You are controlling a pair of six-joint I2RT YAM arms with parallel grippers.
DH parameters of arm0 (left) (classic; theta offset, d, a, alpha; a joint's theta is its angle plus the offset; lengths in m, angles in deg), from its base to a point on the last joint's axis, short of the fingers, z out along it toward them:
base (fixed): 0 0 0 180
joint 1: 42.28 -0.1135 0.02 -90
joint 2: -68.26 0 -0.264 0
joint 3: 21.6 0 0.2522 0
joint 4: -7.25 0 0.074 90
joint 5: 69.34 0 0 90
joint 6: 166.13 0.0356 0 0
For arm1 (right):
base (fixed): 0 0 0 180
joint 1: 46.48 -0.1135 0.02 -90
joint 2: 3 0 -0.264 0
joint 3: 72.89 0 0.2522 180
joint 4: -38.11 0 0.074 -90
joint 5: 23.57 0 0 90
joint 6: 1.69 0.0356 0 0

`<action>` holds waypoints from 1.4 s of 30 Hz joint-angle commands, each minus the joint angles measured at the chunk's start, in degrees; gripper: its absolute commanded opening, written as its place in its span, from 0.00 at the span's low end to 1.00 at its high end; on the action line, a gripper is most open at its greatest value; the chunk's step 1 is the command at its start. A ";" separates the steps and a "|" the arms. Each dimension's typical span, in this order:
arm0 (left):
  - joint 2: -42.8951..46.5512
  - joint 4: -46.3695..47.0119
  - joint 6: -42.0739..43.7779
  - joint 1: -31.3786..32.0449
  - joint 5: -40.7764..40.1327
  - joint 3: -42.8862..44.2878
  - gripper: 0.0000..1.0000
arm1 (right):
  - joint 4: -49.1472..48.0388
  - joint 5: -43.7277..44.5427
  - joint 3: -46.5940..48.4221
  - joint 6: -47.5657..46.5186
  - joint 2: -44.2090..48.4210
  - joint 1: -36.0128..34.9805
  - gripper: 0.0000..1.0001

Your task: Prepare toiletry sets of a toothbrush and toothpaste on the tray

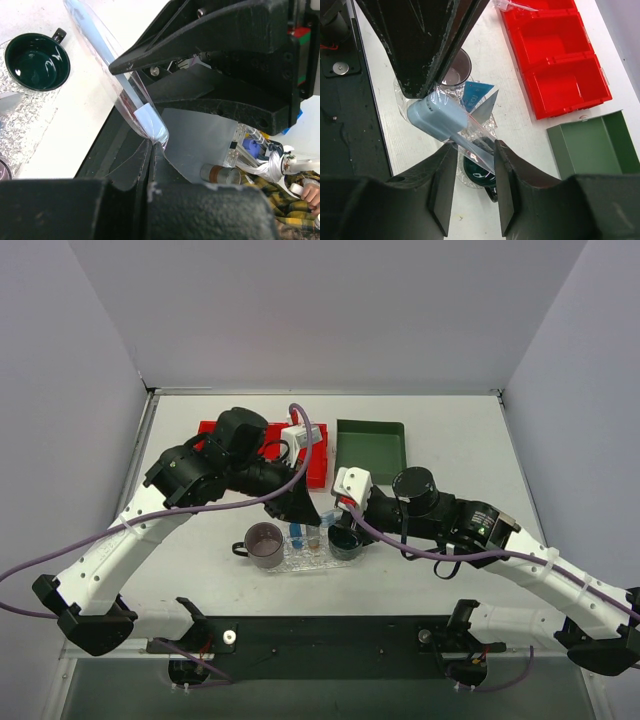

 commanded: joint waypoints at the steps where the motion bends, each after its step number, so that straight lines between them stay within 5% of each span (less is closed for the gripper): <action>1: 0.48 4.11 -0.97 0.29 2.51 2.11 0.00 | -1.13 0.05 -0.62 -0.11 -0.19 -0.39 0.28; 5: 0.48 5.43 -1.77 0.20 2.42 1.67 0.02 | -1.04 -0.03 -0.79 0.15 0.25 -0.56 0.18; 9: 0.56 6.75 -2.56 0.20 2.25 1.14 0.18 | -1.48 -0.56 -1.32 0.77 0.60 -0.74 0.13; 18: 3.55 15.18 -4.58 -2.16 -2.14 -2.63 0.78 | -3.50 -0.74 -4.48 3.84 4.55 -0.74 0.00; 28: 18.30 40.89 2.88 -8.24 -6.29 -22.22 0.86 | -12.72 5.42 -13.27 13.41 13.16 1.36 0.00; 32: 19.03 51.30 4.12 -5.88 5.29 -29.78 0.86 | -17.64 -1.16 -15.21 20.69 15.01 6.10 0.00; 42: 9.97 52.81 9.92 2.22 10.33 -29.27 0.86 | -28.81 -18.48 -15.48 31.43 16.42 11.04 0.00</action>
